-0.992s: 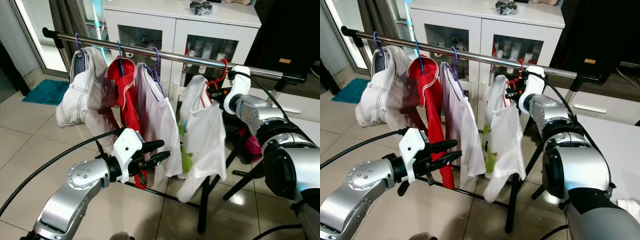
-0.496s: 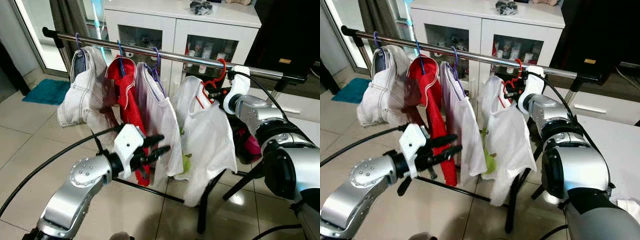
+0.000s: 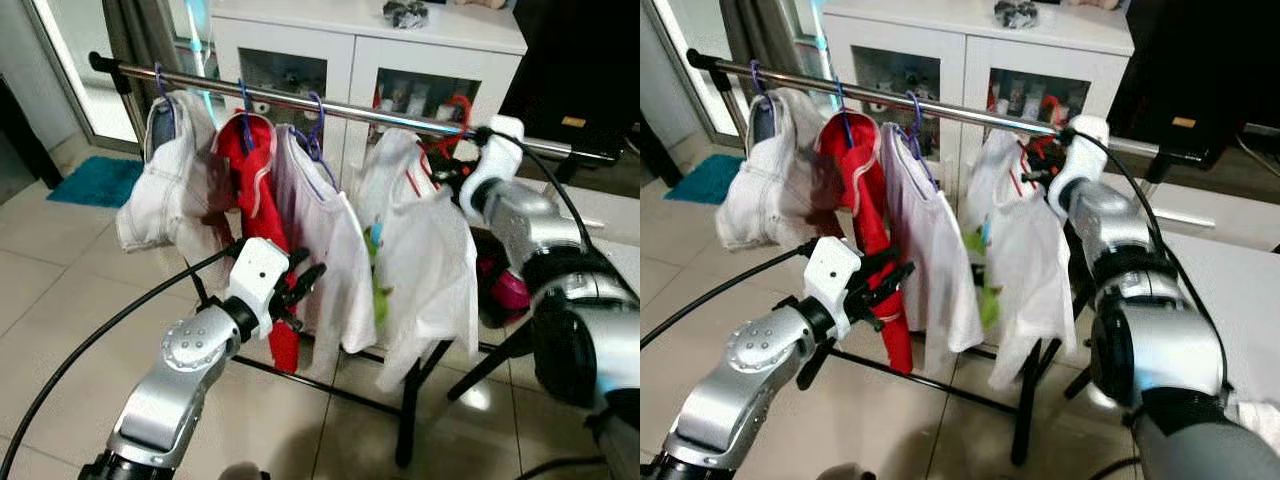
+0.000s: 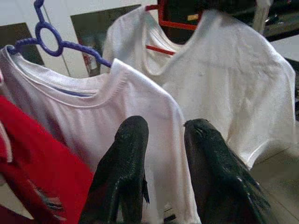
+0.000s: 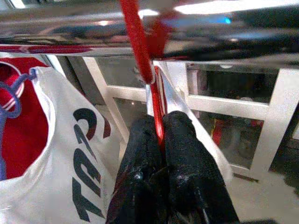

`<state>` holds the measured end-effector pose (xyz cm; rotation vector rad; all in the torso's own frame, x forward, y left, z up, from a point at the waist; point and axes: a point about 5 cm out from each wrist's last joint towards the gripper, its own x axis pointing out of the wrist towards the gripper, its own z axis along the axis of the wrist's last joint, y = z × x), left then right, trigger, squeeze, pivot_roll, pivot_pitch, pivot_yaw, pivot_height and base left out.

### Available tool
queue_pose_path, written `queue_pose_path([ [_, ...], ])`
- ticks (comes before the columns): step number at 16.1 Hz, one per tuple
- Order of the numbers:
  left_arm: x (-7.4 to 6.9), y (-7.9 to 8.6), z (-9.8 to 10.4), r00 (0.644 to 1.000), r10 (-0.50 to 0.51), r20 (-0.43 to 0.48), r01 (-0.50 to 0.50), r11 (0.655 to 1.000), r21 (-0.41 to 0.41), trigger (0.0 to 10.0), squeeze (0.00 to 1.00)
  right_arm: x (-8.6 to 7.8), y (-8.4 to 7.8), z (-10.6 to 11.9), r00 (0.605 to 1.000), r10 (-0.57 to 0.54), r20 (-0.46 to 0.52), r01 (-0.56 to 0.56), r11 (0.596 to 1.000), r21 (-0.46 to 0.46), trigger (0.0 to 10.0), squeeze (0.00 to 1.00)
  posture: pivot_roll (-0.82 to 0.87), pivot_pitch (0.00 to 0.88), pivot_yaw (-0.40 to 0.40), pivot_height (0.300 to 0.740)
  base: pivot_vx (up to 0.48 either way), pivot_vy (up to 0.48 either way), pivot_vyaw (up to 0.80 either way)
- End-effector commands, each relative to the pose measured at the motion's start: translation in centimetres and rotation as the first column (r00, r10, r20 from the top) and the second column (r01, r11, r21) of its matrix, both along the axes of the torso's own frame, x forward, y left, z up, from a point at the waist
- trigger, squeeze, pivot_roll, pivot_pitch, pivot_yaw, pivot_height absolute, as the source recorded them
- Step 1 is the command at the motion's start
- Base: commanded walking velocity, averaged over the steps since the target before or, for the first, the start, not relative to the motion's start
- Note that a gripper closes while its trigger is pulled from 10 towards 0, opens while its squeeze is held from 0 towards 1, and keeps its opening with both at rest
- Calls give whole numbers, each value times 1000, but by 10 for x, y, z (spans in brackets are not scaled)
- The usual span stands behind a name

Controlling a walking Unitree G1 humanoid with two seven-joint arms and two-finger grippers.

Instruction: Hang hanger

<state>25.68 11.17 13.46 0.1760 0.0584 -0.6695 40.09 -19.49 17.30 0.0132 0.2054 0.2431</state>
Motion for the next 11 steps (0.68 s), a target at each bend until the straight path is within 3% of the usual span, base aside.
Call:
queue_pose_path([
  [1,2,1,3,1000,15,15,-15,1000,5,10000,0,0,-1,11,998,1,68,-3,1000,22,0,0,97,0,7,740,0,0,0],
  [4,5,1,-1,999,41,14,-41,999,3,10000,0,-21,5,-7,996,30,81,-30,1000,-1,0,0,85,0,18,740,0,0,0],
  [8,3,0,-6,997,72,4,-72,997,3,10000,0,-73,21,-37,994,62,89,-64,998,20,0,0,82,0,-1,740,0,0,0],
  [9,2,0,-7,996,85,14,-85,996,1,10000,0,-89,24,-43,994,55,90,-56,998,11,10000,0,78,0,-5,740,0,0,0],
  [10,2,0,-7,995,96,18,-96,995,-3,10000,0,-102,24,-51,995,48,86,-45,998,-35,10000,0,75,0,-10,740,0,0,0],
  [11,1,-1,-7,994,105,12,-105,994,-29,10000,0,-118,20,-66,1000,-26,8,25,999,21,10000,0,71,0,-13,740,0,0,-619],
])
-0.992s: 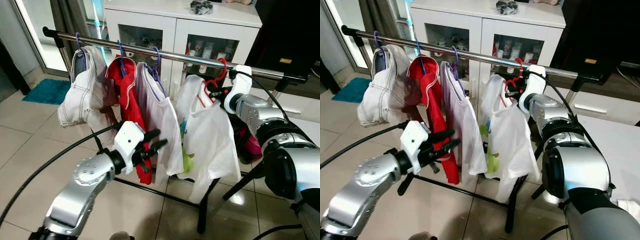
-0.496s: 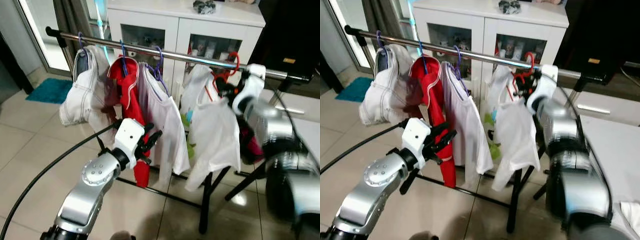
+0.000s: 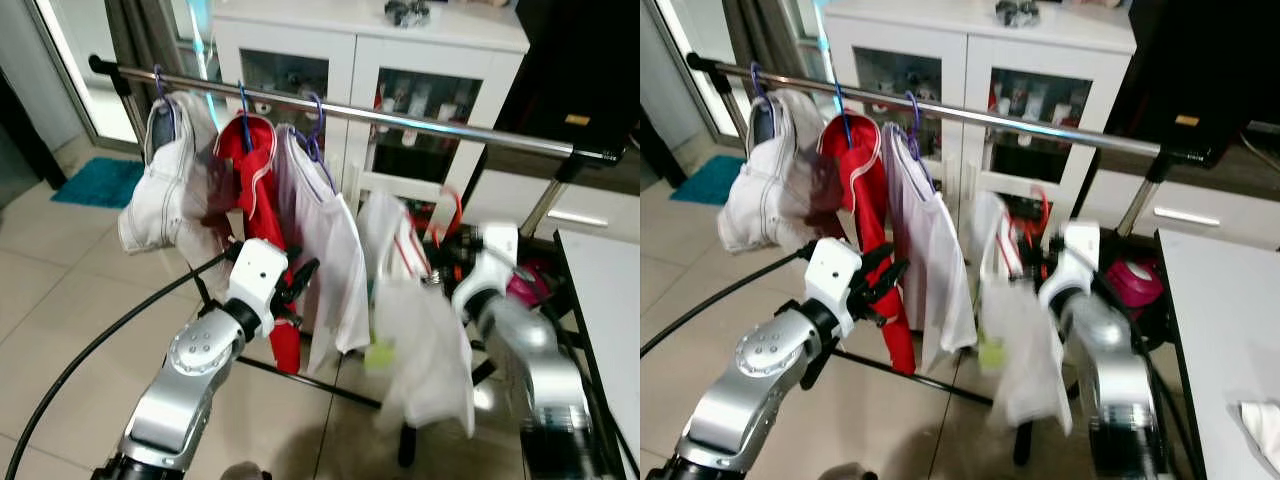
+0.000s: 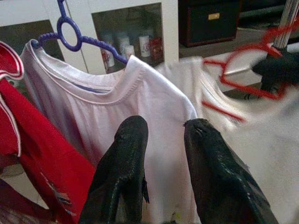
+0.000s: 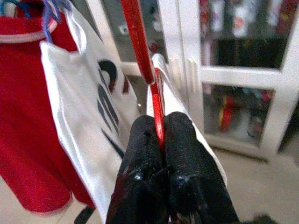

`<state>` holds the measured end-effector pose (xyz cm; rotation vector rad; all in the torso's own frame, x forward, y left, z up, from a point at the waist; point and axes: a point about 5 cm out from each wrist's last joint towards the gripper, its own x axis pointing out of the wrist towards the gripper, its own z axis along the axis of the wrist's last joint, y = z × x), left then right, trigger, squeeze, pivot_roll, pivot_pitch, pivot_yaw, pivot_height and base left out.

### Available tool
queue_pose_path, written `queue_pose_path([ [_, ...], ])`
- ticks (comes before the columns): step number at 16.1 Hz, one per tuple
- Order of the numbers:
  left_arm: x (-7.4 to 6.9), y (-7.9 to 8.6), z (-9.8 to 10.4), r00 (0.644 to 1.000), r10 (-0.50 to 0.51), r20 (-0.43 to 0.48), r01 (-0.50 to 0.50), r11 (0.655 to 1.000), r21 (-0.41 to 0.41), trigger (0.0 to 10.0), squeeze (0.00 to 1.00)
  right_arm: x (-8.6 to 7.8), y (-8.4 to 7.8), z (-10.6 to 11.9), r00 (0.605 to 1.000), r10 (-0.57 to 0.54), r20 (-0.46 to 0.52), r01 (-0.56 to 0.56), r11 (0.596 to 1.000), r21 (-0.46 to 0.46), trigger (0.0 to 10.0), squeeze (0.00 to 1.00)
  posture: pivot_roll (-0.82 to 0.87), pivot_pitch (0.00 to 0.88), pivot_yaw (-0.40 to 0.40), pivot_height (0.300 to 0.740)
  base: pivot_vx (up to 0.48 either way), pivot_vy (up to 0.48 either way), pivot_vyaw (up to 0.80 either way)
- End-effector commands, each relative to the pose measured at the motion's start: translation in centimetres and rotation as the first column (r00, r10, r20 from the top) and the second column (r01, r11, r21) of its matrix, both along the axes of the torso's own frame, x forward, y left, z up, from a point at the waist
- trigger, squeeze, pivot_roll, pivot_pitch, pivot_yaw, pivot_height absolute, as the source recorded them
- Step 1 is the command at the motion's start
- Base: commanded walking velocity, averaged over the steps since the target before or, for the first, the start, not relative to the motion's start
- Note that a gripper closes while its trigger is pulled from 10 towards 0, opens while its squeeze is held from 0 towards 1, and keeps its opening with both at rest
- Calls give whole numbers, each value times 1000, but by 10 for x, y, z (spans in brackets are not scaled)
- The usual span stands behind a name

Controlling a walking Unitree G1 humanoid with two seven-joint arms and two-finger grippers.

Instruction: Hang hanger

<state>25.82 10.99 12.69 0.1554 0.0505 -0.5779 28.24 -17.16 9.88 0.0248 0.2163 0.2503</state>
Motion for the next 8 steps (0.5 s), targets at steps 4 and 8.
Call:
queue_pose_path([
  [4,-3,1,1,1000,15,25,-15,1000,17,10000,0,-23,-1,2,993,-113,-40,114,993,31,10000,0,60,7,-11,740,0,312,-728],
  [8,-3,1,-1,999,51,-3,-51,998,-29,10000,0,-27,1,5,983,-173,-56,174,984,25,10000,0,58,11,-11,740,0,0,0],
])
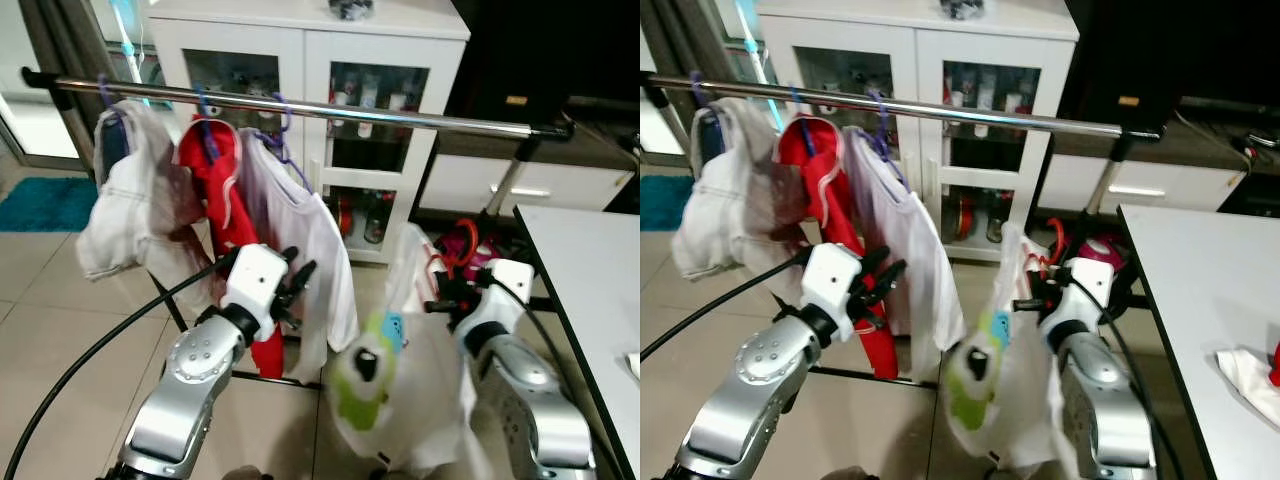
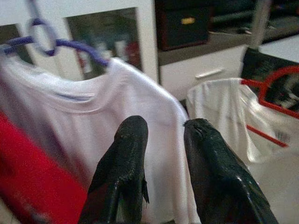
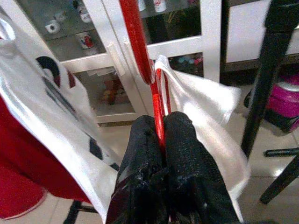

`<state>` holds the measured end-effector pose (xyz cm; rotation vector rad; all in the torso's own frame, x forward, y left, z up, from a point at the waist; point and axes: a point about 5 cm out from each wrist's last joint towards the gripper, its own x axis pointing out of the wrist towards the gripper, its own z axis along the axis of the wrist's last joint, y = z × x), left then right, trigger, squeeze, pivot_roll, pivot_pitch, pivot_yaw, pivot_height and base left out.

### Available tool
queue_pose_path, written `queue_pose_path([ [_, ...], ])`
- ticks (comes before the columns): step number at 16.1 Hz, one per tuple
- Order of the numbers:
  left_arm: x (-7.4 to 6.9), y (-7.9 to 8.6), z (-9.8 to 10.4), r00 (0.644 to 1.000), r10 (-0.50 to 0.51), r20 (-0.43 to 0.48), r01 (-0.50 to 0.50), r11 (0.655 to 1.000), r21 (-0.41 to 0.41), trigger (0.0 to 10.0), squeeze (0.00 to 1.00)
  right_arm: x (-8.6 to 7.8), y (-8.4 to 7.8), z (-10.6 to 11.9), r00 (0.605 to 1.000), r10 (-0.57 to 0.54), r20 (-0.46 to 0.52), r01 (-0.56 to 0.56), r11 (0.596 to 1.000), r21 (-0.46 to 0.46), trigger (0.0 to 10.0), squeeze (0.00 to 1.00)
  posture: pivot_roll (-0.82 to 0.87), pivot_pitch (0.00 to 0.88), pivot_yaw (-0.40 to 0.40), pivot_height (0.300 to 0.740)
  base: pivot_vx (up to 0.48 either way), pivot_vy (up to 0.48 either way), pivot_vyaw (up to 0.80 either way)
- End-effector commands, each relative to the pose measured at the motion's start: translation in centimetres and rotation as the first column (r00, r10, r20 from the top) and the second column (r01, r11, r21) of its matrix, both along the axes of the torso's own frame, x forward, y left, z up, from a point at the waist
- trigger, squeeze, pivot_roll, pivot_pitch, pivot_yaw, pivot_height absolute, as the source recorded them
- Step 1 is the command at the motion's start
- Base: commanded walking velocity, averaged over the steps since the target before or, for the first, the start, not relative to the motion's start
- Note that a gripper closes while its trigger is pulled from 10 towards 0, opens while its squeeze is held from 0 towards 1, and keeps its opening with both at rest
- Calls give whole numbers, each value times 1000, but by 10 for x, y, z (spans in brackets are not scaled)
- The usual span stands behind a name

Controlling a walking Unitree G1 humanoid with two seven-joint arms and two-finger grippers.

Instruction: Hang hanger

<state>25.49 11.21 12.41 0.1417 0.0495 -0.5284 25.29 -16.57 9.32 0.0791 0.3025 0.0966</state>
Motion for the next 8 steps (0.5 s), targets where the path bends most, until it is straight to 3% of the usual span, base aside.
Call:
queue_pose_path([
  [1,1,1,1,1000,18,-5,-18,1000,-5,10000,0,3,-5,12,999,-18,40,18,1000,-7,10000,0,58,11,-11,740,0,0,0],
  [6,2,4,0,998,56,-18,-57,998,-25,10000,0,9,-2,17,998,32,47,-29,997,-66,10000,0,59,14,-23,740,0,0,0],
  [8,3,3,1,998,58,-26,-59,998,-35,10000,0,10,1,17,999,42,29,-42,999,-1,10000,0,61,16,-27,740,0,0,0],
])
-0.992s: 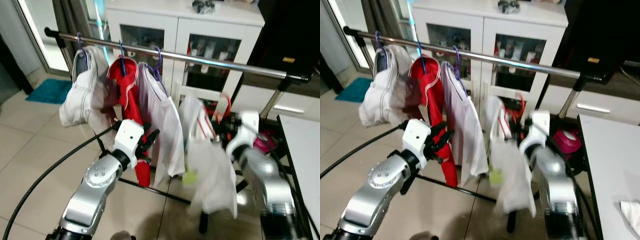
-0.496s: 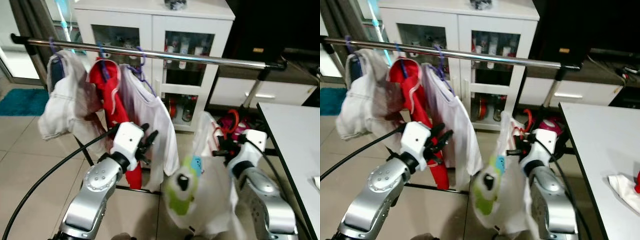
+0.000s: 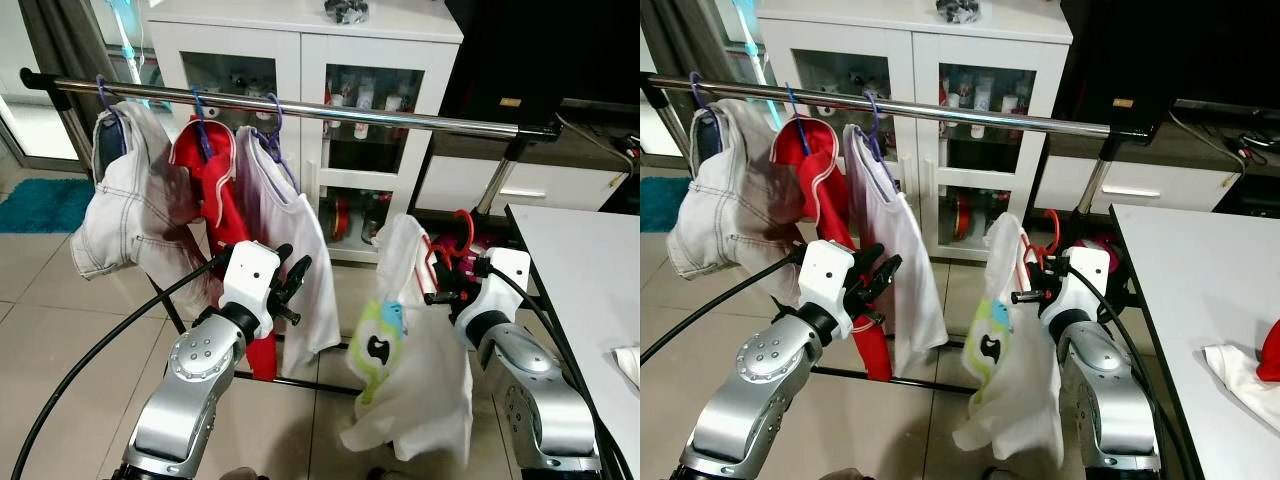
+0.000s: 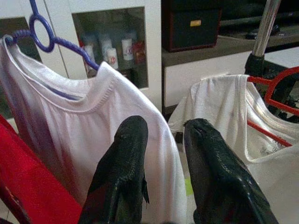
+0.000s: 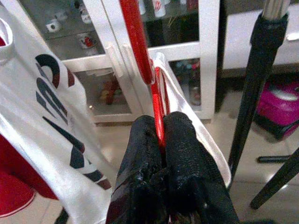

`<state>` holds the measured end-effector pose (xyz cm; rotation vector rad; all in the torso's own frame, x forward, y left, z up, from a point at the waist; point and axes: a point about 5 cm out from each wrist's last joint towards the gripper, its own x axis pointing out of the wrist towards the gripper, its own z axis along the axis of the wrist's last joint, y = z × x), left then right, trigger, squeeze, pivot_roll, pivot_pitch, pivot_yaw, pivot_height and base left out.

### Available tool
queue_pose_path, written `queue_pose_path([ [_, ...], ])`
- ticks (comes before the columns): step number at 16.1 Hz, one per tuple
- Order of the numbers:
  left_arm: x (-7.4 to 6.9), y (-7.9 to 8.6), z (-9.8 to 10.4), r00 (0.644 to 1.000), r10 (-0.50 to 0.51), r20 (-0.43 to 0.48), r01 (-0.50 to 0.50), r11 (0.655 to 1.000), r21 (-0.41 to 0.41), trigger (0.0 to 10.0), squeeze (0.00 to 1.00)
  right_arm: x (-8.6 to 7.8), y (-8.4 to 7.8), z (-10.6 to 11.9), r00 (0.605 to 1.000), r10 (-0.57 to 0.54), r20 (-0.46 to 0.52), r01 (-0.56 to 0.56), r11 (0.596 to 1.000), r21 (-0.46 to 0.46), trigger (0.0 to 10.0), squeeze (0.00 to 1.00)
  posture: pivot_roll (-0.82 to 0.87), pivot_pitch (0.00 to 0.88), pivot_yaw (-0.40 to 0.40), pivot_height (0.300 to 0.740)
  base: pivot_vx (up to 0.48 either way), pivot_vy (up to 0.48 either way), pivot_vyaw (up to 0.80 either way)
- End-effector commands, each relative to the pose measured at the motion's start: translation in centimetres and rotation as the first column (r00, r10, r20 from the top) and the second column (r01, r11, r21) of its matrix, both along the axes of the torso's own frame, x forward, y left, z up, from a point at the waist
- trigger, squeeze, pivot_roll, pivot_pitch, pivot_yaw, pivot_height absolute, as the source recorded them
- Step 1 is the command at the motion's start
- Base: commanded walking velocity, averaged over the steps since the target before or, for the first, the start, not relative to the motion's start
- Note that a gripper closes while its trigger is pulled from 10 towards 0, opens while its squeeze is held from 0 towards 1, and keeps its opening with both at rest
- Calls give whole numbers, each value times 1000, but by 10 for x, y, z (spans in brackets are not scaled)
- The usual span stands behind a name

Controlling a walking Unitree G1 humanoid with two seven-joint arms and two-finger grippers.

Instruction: Hang hanger

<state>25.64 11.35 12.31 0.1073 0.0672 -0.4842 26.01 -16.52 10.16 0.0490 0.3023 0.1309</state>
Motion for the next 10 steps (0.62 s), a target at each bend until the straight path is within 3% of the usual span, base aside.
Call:
queue_pose_path([
  [1,1,2,1,1000,11,-7,-11,1000,-12,10000,0,2,1,8,1000,-5,20,5,999,45,10000,0,61,16,-27,740,0,0,0],
  [5,0,1,1,1000,6,-15,-6,1000,-19,10000,0,1,-3,6,1000,-29,3,29,999,44,10000,0,61,17,-28,740,0,0,0],
  [7,0,1,1,1000,3,-22,-3,1000,-20,10000,0,2,-3,6,999,-35,-3,35,998,58,10000,0,62,19,-28,740,-285,0,-800],
  [10,1,1,1,1000,0,-24,-1,1000,-17,10000,0,2,-3,6,999,-39,-6,39,997,61,10000,0,63,19,-25,740,-295,0,0],
])
